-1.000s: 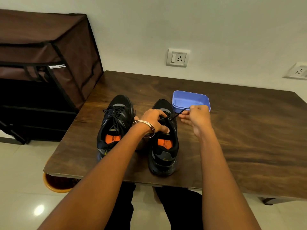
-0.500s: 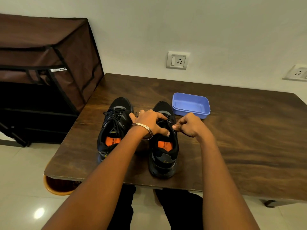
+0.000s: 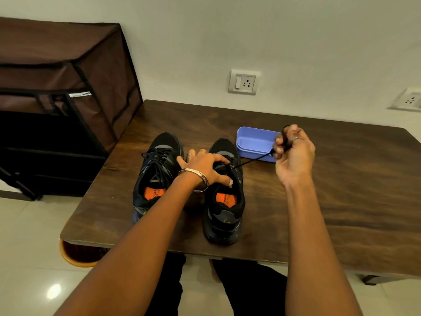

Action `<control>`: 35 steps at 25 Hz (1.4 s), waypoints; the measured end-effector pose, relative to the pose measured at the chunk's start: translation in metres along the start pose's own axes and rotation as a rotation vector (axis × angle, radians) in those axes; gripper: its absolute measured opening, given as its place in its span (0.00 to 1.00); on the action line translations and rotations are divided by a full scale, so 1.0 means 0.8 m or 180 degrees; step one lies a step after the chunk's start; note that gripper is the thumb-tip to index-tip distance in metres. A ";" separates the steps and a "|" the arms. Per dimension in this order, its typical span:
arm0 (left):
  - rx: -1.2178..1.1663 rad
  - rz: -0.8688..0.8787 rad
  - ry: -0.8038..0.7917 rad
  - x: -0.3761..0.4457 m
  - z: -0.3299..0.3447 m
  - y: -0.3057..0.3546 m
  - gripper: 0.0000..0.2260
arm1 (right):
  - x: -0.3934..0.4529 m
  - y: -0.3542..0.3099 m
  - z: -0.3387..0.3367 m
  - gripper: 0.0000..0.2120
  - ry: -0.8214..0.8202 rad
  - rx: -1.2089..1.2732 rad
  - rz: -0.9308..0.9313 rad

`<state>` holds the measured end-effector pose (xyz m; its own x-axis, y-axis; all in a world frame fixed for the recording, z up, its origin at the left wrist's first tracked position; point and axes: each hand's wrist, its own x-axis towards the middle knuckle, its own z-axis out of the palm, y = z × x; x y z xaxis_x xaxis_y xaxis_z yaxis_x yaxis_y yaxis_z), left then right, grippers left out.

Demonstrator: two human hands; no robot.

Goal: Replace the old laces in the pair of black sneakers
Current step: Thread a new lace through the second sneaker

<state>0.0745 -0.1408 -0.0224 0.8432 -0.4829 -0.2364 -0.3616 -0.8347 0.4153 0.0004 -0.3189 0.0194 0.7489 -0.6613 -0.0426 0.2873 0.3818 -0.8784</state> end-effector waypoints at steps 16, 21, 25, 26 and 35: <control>-0.0750 -0.0175 -0.0149 0.002 0.003 -0.019 0.42 | -0.007 -0.001 0.014 0.09 -0.0424 -0.2542 0.0263; -0.0707 -0.0144 -0.0196 0.001 0.002 -0.015 0.42 | -0.004 -0.010 -0.001 0.10 -0.0193 -0.3000 -0.0158; -0.0213 -0.0147 -0.0082 -0.007 -0.009 -0.004 0.36 | 0.001 -0.009 0.014 0.12 -0.0085 -0.5265 0.0001; -0.0092 -0.0125 0.0018 -0.009 -0.011 0.002 0.32 | -0.003 -0.010 0.020 0.14 -0.0259 -0.5434 0.0237; -0.0204 -0.0358 0.0015 -0.009 0.002 0.025 0.23 | -0.007 0.009 0.033 0.13 -0.0814 -0.3806 0.0296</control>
<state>0.0604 -0.1549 -0.0140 0.8788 -0.3859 -0.2806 -0.2386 -0.8648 0.4419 0.0138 -0.2957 0.0260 0.8716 -0.4661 -0.1520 -0.4017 -0.5012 -0.7664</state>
